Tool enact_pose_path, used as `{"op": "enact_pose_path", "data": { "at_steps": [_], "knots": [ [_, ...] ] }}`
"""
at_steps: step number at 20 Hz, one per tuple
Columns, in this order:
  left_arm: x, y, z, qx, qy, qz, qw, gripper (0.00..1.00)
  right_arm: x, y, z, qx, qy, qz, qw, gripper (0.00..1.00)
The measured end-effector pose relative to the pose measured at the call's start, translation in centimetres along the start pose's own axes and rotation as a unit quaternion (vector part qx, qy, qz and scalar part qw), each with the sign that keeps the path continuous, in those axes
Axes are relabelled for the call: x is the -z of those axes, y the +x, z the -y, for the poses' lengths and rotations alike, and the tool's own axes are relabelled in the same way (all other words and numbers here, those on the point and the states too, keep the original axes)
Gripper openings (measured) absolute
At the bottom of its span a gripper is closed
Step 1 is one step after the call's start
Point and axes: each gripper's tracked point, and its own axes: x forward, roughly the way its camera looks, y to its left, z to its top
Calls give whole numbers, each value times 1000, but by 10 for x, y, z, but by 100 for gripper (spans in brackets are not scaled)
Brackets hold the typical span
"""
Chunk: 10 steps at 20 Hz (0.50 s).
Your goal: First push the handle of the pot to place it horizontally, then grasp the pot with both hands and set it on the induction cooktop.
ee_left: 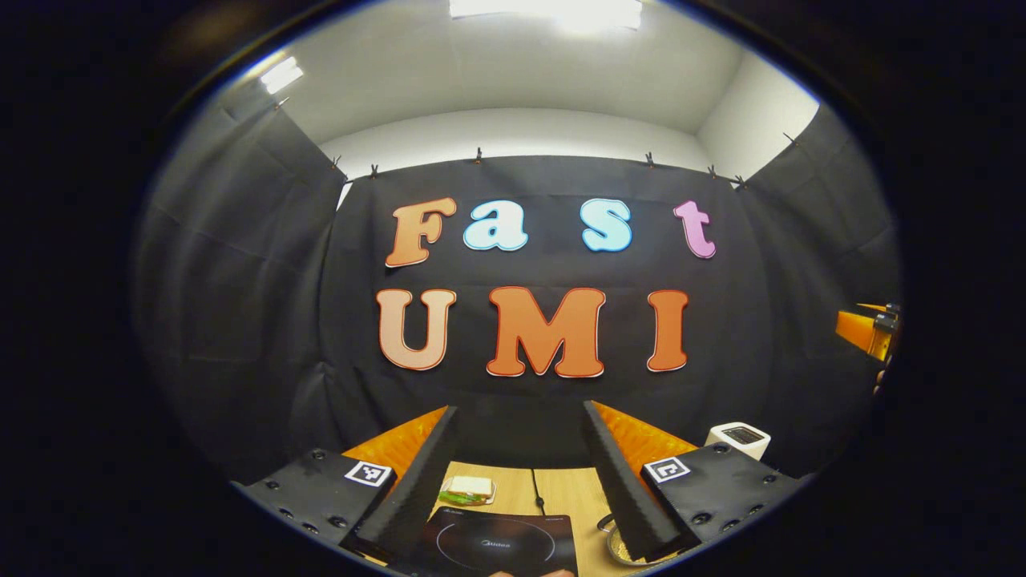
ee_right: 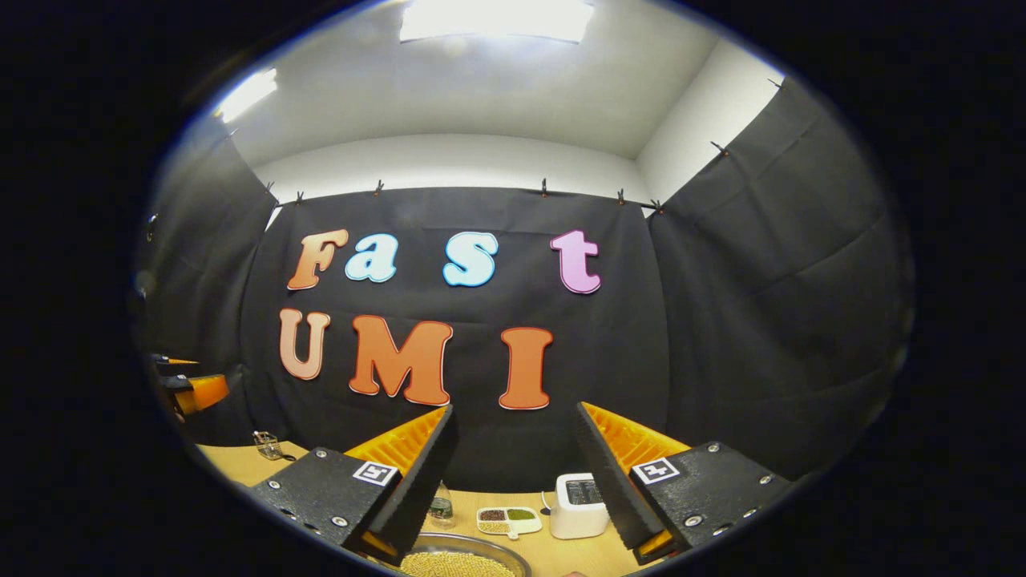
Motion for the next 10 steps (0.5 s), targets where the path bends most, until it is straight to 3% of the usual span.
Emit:
{"op": "enact_pose_path", "data": {
  "at_steps": [4, 10],
  "knots": [
    [-20, 2, 0, 7, -11, 6, 1000, 100, -19, 4, -12, -20, 26, 0, 999, 91],
    [-36, 4, 0, 7, -12, 18, 1000, 100, -41, -3, -19, -28, -7, 18, 999, 91]
  ]
}}
